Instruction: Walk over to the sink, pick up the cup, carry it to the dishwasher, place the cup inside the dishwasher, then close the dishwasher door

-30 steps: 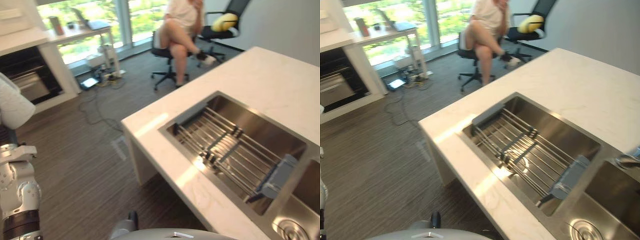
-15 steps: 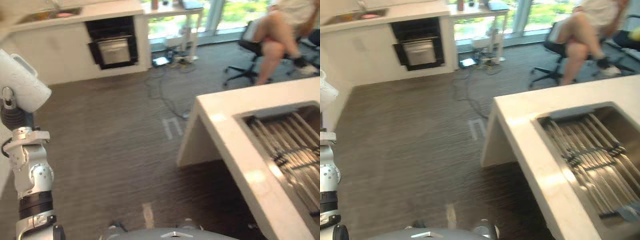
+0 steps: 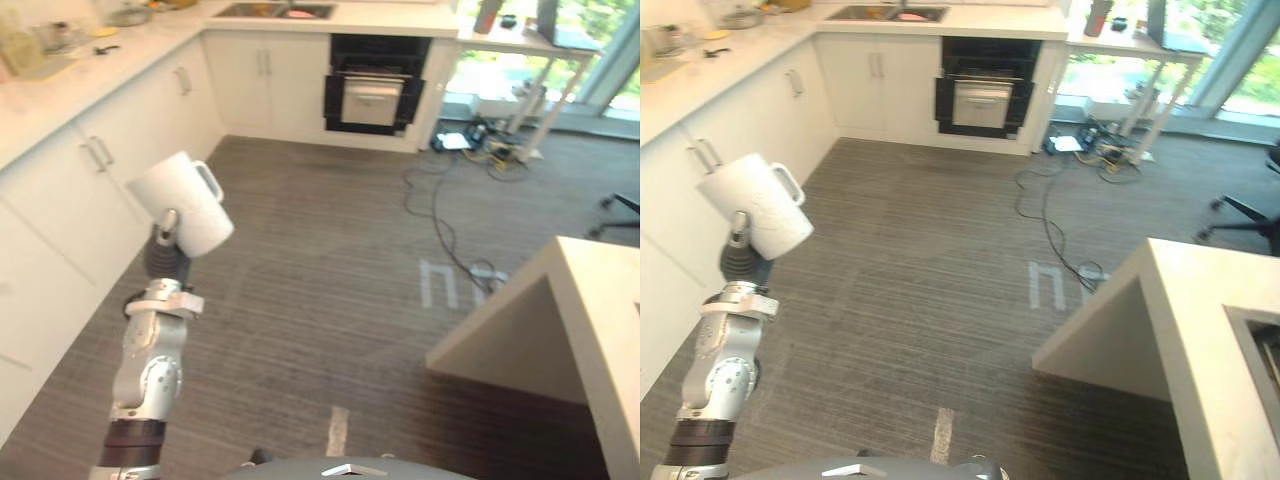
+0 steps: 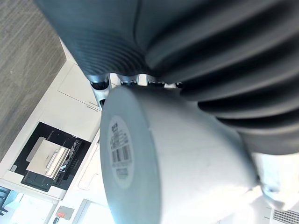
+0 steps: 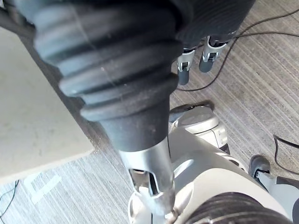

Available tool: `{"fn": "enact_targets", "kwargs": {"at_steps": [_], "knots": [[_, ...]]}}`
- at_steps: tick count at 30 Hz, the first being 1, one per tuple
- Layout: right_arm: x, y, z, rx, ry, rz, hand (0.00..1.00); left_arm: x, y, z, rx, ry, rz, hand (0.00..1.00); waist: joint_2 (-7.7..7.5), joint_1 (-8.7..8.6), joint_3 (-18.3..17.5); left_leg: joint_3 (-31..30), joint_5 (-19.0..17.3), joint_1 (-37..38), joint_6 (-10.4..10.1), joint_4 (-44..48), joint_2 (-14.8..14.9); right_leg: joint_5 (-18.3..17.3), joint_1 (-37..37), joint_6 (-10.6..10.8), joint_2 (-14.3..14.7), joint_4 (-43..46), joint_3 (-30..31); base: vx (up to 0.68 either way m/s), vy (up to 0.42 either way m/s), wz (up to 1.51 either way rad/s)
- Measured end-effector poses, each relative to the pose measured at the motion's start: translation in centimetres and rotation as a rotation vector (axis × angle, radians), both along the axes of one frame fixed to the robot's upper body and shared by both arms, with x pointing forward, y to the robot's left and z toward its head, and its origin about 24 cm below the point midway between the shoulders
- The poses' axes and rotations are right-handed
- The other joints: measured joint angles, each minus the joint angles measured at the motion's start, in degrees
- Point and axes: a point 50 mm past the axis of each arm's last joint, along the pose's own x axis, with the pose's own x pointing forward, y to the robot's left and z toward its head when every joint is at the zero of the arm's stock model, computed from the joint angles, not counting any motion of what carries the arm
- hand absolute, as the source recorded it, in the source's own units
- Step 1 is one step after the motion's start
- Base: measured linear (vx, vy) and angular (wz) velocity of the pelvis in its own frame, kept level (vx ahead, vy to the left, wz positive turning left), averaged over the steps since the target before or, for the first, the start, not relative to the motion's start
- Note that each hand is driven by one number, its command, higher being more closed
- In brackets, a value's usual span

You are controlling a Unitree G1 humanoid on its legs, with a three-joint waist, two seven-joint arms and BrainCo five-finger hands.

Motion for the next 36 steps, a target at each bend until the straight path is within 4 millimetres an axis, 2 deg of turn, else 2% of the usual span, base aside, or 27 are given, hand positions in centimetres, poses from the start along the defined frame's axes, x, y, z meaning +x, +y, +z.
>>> {"fn": "enact_targets", "kwargs": {"at_steps": [1, 2, 3, 4, 5, 6, 8, 9, 10, 16, 19, 21, 23, 24, 26, 28, 29, 30, 31, 32, 33, 34, 35, 36], "knots": [[0.1, 0.3, -0.1, 0.008, -0.007, -0.016, 0.00, 0.2, -1.0, -0.6, 0.009, 0.017, -0.056, 1.00, 0.28, -0.42, 0.2, -2.7, 0.6, -0.7, 0.7, -0.3, -0.6, -1.2, 0.3, -0.1, 0.9, -0.3, 5.1, 0.00, 0.028, 1.14], [0.3, 0.5, -0.1, 0.016, -0.020, -0.030, 0.00, 0.3, -1.3, -1.2, 0.014, 0.038, -0.079, 1.00, -0.19, -0.38, 0.3, -4.0, 0.9, -0.8, 0.8, -0.3, -1.0, -2.0, 1.0, 0.2, 1.9, -1.5, 7.4, -0.04, -0.024, 0.99], [0.4, 0.5, -0.1, 0.019, -0.025, -0.035, 0.00, 0.3, -1.4, -1.8, 0.015, 0.064, -0.081, 1.00, -0.55, -0.15, 0.5, -4.6, 1.2, -0.8, 0.7, -0.3, -1.3, -2.3, 1.8, 0.8, 2.0, -2.4, 7.1, -0.09, -0.051, 0.42], [0.8, 0.3, -0.1, 0.024, -0.031, -0.011, 0.00, 0.3, -0.9, -2.4, 0.024, 0.091, -0.068, 1.00, -1.46, 0.71, 0.4, -4.5, 1.6, -0.9, 0.4, -0.4, -1.4, -3.3, 2.5, 2.7, 2.0, -3.9, 7.0, -0.07, -0.047, 0.09], [1.2, 0.4, -0.1, 0.031, -0.037, 0.004, 0.00, 0.3, -0.7, -2.4, 0.028, 0.091, -0.063, 1.00, -1.70, 0.74, 0.4, -4.4, 1.9, -1.1, 0.2, -0.4, -1.4, -3.9, 2.6, 3.7, 2.0, -4.6, 7.0, -0.10, -0.091, -0.18], [2.3, 0.6, -0.1, 0.058, -0.063, 0.036, 0.00, 0.4, -0.4, -2.2, 0.036, 0.087, -0.054, 1.00, -2.20, 0.77, 0.4, -3.5, 2.7, -1.6, -0.4, -0.4, -1.4, -5.5, 2.7, 6.5, 2.0, -6.4, 7.2, -0.06, -0.063, -0.21], [3.3, 0.8, -0.1, 0.079, -0.084, 0.036, 0.00, 0.4, -0.5, -2.3, 0.036, 0.092, -0.058, 1.00, -1.68, 0.13, 0.7, -3.3, 3.2, -1.5, -0.8, -0.4, -0.6, -4.9, 2.7, 8.0, 2.9, -7.0, 7.3, -0.10, -0.095, -0.17], [4.0, 0.9, -0.1, 0.090, -0.098, 0.037, 0.00, 0.4, -0.8, -2.3, 0.037, 0.095, -0.066, 1.00, -1.56, -0.47, 0.7, -3.3, 3.4, -1.5, -1.2, -0.5, 0.0, -4.9, 2.8, 8.0, 3.5, -7.3, 7.4, -0.09, -0.083, -0.07], [7.4, 3.9, -0.5, 0.193, -0.110, 0.111, 0.00, 1.0, -1.4, -3.1, 0.029, 0.139, -0.061, 1.00, -5.35, 0.38, -1.8, -2.8, 3.1, 0.3, -4.0, -0.5, 3.4, -4.4, 5.7, 7.8, 7.7, -11.1, 10.0, -0.04, -0.039, -0.01], [6.9, 4.0, -0.6, 0.197, -0.093, 0.104, 0.00, 1.0, -1.2, -3.1, 0.028, 0.140, -0.052, 1.00, -5.38, 0.31, -1.8, -1.8, 3.3, 0.4, -4.0, -0.3, 3.7, -4.0, 5.8, 7.8, 8.0, -11.4, 10.2, 0.00, 0.000, -0.02], [6.8, 4.0, -0.7, 0.212, -0.096, 0.090, 0.00, 0.8, -0.4, -2.9, 0.020, 0.140, -0.002, 1.00, -5.54, 0.88, -1.4, -0.4, 4.1, 1.1, -4.4, 0.0, 4.8, -2.4, 6.4, 8.5, 9.0, -12.7, 12.2, -0.02, -0.023, -0.23], [6.6, 4.1, -0.7, 0.234, -0.120, 0.018, 0.00, -0.1, 0.6, -1.8, 0.023, 0.101, 0.052, 1.00, -5.91, 1.10, -0.5, 0.6, 4.4, 1.4, -4.1, 2.3, 6.1, -1.9, 6.9, 8.3, 9.5, -12.9, 14.6, -0.06, -0.050, -0.41], [6.4, 3.8, -0.7, 0.241, -0.140, -0.025, 0.00, -0.7, 1.4, -0.8, 0.027, 0.061, 0.098, 1.00, -5.32, 2.07, 0.9, 1.6, 2.5, 1.0, -3.9, 7.7, 7.5, -2.5, 7.5, 7.3, 9.9, -12.7, 16.6, -0.12, -0.085, -0.47], [5.7, 3.2, -0.6, 0.240, -0.152, -0.071, 0.00, -0.9, 1.8, -0.6, 0.009, 0.047, 0.124, 1.00, -3.75, 2.22, 1.4, 1.6, -0.1, 0.4, -4.0, 11.2, 9.2, -3.4, 7.9, 6.7, 10.9, -12.3, 16.9, -0.15, -0.087, -0.21], [4.7, 2.3, -0.5, 0.234, -0.171, -0.152, 0.00, -1.0, 2.3, -0.6, -0.023, 0.044, 0.167, 1.00, -2.31, 2.24, 1.6, 1.2, -3.9, 0.2, -3.4, 13.6, 10.6, -5.1, 7.6, 6.7, 11.8, -9.9, 17.0, -0.11, -0.048, -0.01], [3.1, 1.8, -0.6, 0.219, -0.153, -0.266, 0.00, -1.4, 3.2, -0.6, -0.010, 0.040, 0.222, 1.00, -0.55, 2.26, 1.8, -0.3, -7.1, -1.1, -3.8, 16.8, 9.9, -8.8, 5.6, 7.2, 10.2, -3.2, 16.5, -0.08, 0.022, 0.14], [2.9, 1.7, -0.6, 0.214, -0.152, -0.284, 0.00, -1.4, 3.4, -0.4, -0.009, 0.033, 0.227, 1.00, -0.41, 2.25, 1.9, -0.6, -7.8, -1.6, -3.7, 17.9, 9.4, -9.8, 5.2, 7.5, 9.4, -1.4, 16.3, -0.04, 0.067, 0.27], [2.7, 1.8, -0.7, 0.211, -0.160, -0.323, 0.00, -1.5, 3.5, 0.0, -0.008, 0.013, 0.231, 1.00, -0.64, 2.43, 1.9, -0.7, -9.1, -2.2, -2.6, 20.7, 8.3, -12.1, 3.9, 8.1, 7.4, 2.4, 16.1, 0.01, 0.119, 0.32], [3.0, 1.9, -0.7, 0.206, -0.179, -0.336, 0.00, -1.7, 3.5, 0.6, -0.008, -0.014, 0.233, 1.00, -1.05, 2.49, 1.9, -0.4, -11.5, -3.6, 0.3, 26.4, 6.7, -14.1, 3.3, 9.1, 4.9, 5.4, 15.5, 0.05, 0.147, 0.33], [3.0, 1.9, -0.7, 0.200, -0.183, -0.344, 0.00, -1.7, 3.4, 0.8, -0.008, -0.024, 0.230, 1.00, -1.58, 2.53, 1.8, -0.1, -13.3, -3.5, 1.7, 28.7, 5.0, -14.9, 3.9, 10.0, 3.2, 6.3, 14.5, 0.12, 0.172, 0.29], [2.3, 1.6, -0.6, 0.173, -0.176, -0.374, 0.00, -1.4, 3.1, 1.4, -0.016, -0.052, 0.221, 1.00, -1.59, 2.73, 1.9, 0.2, -18.5, -2.1, 1.8, 29.5, 2.4, -15.1, 1.4, 9.5, 0.3, 17.9, 13.7, 0.12, 0.175, 0.25], [3.6, 1.7, -0.5, 0.159, -0.227, -0.382, 0.00, -1.1, 3.1, 1.6, -0.022, -0.055, 0.229, 1.00, -2.92, 2.83, 3.0, -0.1, -20.8, -0.9, 0.6, 30.8, 0.4, -11.5, -6.1, 5.0, -4.4, 34.4, 15.5, 0.11, 0.176, 0.37], [3.5, 1.9, -0.6, 0.154, -0.231, -0.385, 0.00, -1.1, 2.9, 1.4, -0.022, -0.030, 0.223, 1.00, -3.20, 2.24, 3.1, -0.8, -21.1, 0.9, 1.0, 29.0, -0.8, -4.8, -8.9, 2.5, -6.2, 40.6, 16.0, 0.11, 0.203, 0.35], [3.5, 2.0, -0.6, 0.154, -0.234, -0.390, 0.00, -1.0, 2.7, 1.2, -0.020, -0.015, 0.215, 1.00, -3.12, 2.18, 3.2, -1.0, -21.1, 2.4, 1.0, 26.7, -1.4, 0.0, -10.7, 1.0, -6.5, 43.1, 17.1, 0.14, 0.182, 0.32]]}}
